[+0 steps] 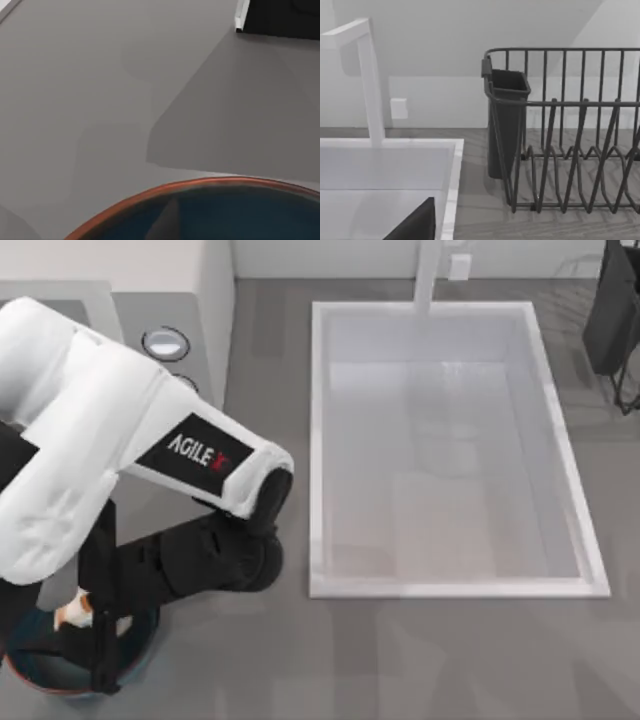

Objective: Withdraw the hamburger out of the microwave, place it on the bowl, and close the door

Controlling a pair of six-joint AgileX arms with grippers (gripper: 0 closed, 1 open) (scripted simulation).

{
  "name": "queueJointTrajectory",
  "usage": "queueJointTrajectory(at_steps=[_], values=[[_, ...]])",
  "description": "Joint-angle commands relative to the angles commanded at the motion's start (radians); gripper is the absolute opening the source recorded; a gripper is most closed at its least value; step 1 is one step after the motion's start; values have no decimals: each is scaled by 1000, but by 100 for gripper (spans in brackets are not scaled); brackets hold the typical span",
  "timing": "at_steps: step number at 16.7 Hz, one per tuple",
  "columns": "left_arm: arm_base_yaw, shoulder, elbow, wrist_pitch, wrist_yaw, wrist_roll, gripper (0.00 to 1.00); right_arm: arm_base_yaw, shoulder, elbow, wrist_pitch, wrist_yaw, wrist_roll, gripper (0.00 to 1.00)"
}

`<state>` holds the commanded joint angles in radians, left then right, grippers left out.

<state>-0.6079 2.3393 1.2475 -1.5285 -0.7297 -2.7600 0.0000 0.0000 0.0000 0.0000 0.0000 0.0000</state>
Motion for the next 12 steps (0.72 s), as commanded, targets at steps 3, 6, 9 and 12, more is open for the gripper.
queueJointTrajectory(at_steps=[3,6,9,12], values=[[0,0,-1,1,0,0,0,0,0,0,0,0,0,100],[0,0,-1,1,0,0,23,0,0,0,0,0,0,100],[0,0,-1,1,0,0,45,0,0,0,0,0,0,100],[0,0,-1,1,0,0,68,0,0,0,0,0,0,100]])
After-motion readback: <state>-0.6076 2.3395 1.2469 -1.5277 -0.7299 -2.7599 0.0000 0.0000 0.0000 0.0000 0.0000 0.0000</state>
